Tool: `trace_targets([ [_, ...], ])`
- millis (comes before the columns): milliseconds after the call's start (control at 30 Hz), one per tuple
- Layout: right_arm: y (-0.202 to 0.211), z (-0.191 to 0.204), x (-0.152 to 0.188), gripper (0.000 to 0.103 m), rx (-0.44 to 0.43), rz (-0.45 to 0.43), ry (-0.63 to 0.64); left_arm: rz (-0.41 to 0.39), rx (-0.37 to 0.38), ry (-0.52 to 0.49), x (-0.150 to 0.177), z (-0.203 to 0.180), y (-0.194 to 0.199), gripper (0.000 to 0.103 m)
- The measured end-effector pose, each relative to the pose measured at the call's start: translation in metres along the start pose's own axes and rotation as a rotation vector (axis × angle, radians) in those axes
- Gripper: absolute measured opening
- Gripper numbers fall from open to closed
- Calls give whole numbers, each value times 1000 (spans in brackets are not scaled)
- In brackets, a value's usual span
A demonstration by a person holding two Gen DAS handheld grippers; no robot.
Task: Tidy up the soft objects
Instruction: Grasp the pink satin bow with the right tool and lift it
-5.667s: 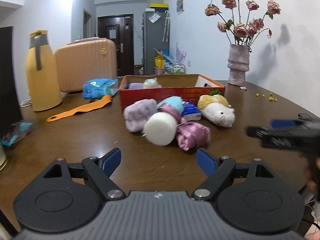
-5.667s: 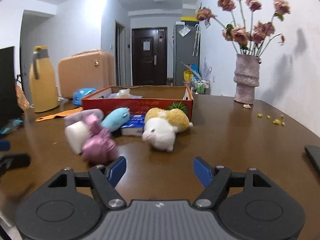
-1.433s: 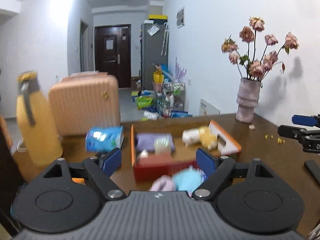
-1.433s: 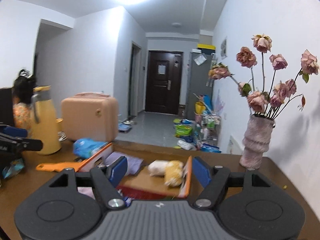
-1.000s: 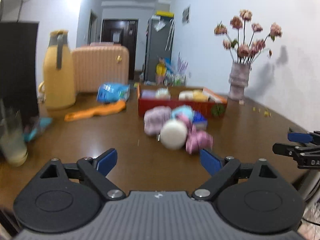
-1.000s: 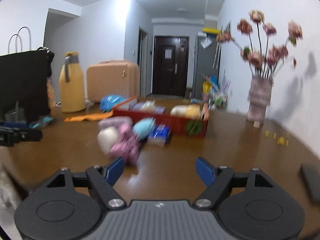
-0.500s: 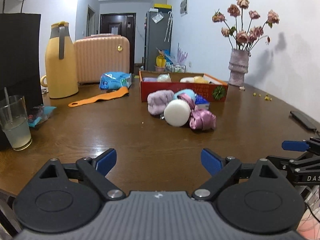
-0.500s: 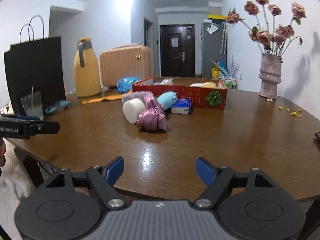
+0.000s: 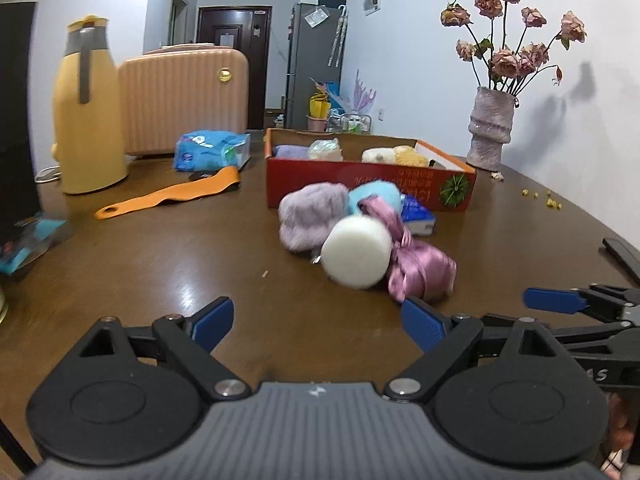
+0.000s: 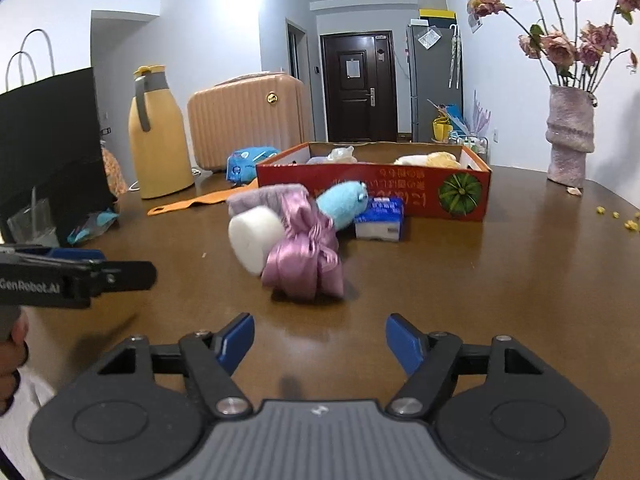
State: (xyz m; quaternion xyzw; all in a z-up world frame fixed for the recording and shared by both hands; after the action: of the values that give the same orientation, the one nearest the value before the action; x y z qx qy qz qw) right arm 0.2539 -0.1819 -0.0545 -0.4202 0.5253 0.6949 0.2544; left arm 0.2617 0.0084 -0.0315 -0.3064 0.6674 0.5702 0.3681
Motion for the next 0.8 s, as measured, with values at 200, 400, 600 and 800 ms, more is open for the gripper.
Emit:
trace_targets([
  [200, -36, -1, -25, 65, -13, 20, 7, 0, 49, 0, -33, -3, -37, 92],
  [400, -65, 2, -34, 47, -39, 48, 3, 36, 113, -1, -50, -13, -81, 68],
  [600, -68, -4, -33, 34, -66, 57, -6, 76, 156, 39, -33, -5, -85, 55],
  [800, -51, -17, -25, 27, -76, 61, -4, 106, 89, 58, -7, 8, -66, 57],
])
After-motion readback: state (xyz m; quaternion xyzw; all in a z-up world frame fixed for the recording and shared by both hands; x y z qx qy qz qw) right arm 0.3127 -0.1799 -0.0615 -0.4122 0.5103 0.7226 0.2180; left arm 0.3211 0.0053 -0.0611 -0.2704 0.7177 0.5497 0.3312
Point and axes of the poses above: each gripper's, at about its wrist camera, not at the fingertips, and y roughly against the way its jaws point, z to its left, x to its underside, the point moved 9 cm from there along -y, roughly the way its jaws point, and after that the axes turned 3 degrees about z, right-handed, at the moved point
